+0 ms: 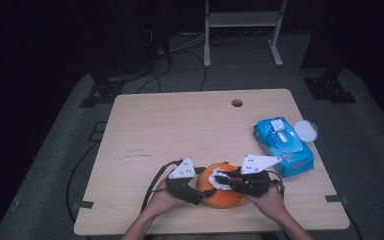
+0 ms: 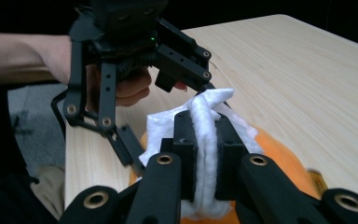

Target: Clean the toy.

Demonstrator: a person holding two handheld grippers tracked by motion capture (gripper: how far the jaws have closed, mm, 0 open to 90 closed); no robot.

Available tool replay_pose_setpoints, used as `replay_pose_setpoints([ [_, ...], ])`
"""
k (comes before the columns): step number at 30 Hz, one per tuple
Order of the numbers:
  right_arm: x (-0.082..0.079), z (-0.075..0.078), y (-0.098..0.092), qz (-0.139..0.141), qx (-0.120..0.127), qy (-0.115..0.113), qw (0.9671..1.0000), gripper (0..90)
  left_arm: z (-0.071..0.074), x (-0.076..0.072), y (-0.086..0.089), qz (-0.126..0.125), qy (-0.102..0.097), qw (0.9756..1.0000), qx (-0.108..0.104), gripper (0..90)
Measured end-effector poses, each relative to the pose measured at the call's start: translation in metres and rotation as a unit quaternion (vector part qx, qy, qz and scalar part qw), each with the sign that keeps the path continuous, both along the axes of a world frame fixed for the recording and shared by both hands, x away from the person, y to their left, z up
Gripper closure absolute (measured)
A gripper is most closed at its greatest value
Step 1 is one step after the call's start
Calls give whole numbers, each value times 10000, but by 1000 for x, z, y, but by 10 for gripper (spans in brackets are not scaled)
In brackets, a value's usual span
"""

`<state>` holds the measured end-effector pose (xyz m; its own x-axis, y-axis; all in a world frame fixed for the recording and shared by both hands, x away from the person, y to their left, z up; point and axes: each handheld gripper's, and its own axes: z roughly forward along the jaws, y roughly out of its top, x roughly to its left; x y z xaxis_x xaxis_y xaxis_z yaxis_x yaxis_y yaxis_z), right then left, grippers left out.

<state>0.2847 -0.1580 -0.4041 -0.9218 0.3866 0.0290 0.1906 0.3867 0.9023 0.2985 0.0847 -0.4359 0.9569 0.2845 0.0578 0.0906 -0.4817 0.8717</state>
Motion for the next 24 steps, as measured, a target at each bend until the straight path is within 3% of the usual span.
replay_pose_setpoints([
  [2,2,3,1,-22,-41,-105,9999,817,3,-3,0,-88,-310,9994,118,315],
  [3,6,4,-6,-166,16,-102,9998,817,5,-4,1,-141,-481,9985,210,329],
  [6,9,3,-14,-366,-42,-116,9993,817,5,-3,3,-142,-537,9982,236,328],
  [8,13,-2,-26,-483,-11,15,9988,817,4,0,5,-39,-323,9994,127,277],
  [9,13,-2,-26,-483,-11,15,9988,817,4,0,5,-39,-323,9994,127,212],
  [10,11,-3,-26,-481,-38,14,9988,817,4,1,4,42,-174,9998,51,212],
  [11,8,-4,-24,-460,-87,3,9989,817,4,4,1,109,165,9998,10,100],
  [14,4,-3,-18,-349,-91,2,9994,817,2,5,-1,115,315,9994,-53,85],
  [15,3,-1,-12,-246,-45,-22,9997,817,0,-1,-4,70,9,10000,-31,166],
  [16,3,-1,-12,-246,-45,-22,9997,817,0,-1,-4,70,9,10000,-31,193],
  [17,3,0,-8,-156,12,21,9999,817,1,-4,-6,34,-139,9999,14,193],
  [21,0,5,4,-26,-55,-122,9999,817,4,-16,-8,-210,-786,9961,331,248],
  [24,2,4,-2,-103,-64,-104,9999,817,2,-16,-5,-280,-816,9957,338,257],
])
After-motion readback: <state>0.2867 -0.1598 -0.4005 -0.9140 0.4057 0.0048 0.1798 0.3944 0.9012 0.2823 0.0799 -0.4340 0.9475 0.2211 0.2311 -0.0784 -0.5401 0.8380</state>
